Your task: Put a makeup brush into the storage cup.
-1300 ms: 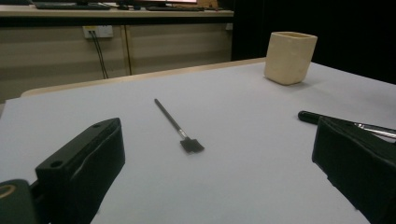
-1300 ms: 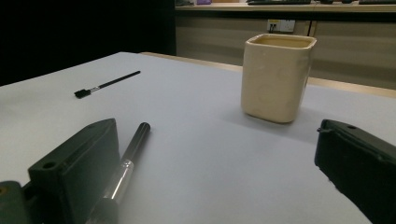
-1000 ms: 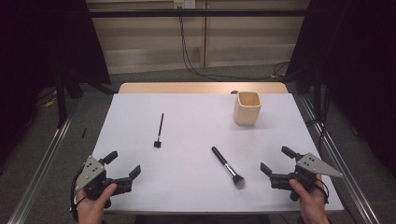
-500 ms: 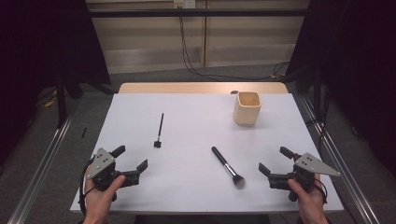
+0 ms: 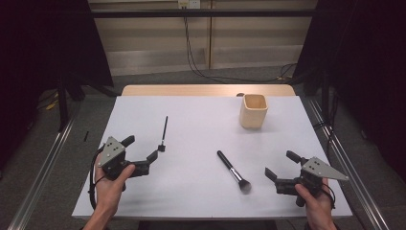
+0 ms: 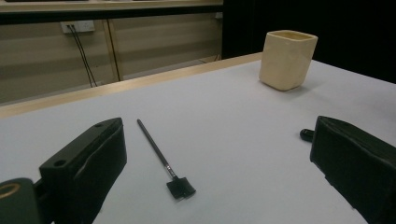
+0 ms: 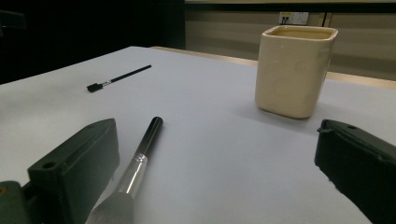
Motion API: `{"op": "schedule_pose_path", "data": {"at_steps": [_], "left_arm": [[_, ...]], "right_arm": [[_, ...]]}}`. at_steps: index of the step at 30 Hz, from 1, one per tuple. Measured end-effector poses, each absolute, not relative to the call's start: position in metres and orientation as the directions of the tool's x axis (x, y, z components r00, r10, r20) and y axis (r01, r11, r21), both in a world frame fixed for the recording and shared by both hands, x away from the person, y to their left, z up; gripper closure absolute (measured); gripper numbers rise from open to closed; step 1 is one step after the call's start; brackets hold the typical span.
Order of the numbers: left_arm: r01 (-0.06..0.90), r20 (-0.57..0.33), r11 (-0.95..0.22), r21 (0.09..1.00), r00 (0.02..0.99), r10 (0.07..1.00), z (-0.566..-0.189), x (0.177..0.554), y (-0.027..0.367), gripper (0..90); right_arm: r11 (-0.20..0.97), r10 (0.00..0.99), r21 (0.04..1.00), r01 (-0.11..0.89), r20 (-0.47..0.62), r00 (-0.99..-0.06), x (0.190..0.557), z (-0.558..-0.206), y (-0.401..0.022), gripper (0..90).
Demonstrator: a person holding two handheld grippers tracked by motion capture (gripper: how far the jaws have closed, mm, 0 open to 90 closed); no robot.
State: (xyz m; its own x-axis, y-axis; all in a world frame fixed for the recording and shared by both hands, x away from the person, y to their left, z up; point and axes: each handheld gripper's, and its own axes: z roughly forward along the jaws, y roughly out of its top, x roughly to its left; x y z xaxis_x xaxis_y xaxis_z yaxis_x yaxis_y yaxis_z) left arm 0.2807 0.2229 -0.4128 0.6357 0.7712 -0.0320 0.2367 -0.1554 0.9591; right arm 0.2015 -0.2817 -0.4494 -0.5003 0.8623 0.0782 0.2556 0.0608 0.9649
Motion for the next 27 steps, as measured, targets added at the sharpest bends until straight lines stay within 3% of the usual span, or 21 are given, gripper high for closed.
{"op": "schedule_pose_path", "data": {"at_steps": [14,27], "left_arm": [[0.226,-0.005,-0.164,0.96,0.602,0.799,-0.405,0.31,0.217,3.3],[0.236,-0.038,-0.13,0.963,0.595,0.803,-0.401,0.339,0.214,2.8]], "right_arm": [[0.062,0.861,0.964,0.259,0.08,-0.502,0.202,-0.45,-0.281,0.0],[0.07,0.857,0.962,0.262,0.076,-0.509,0.202,-0.45,-0.281,0.0]]}}
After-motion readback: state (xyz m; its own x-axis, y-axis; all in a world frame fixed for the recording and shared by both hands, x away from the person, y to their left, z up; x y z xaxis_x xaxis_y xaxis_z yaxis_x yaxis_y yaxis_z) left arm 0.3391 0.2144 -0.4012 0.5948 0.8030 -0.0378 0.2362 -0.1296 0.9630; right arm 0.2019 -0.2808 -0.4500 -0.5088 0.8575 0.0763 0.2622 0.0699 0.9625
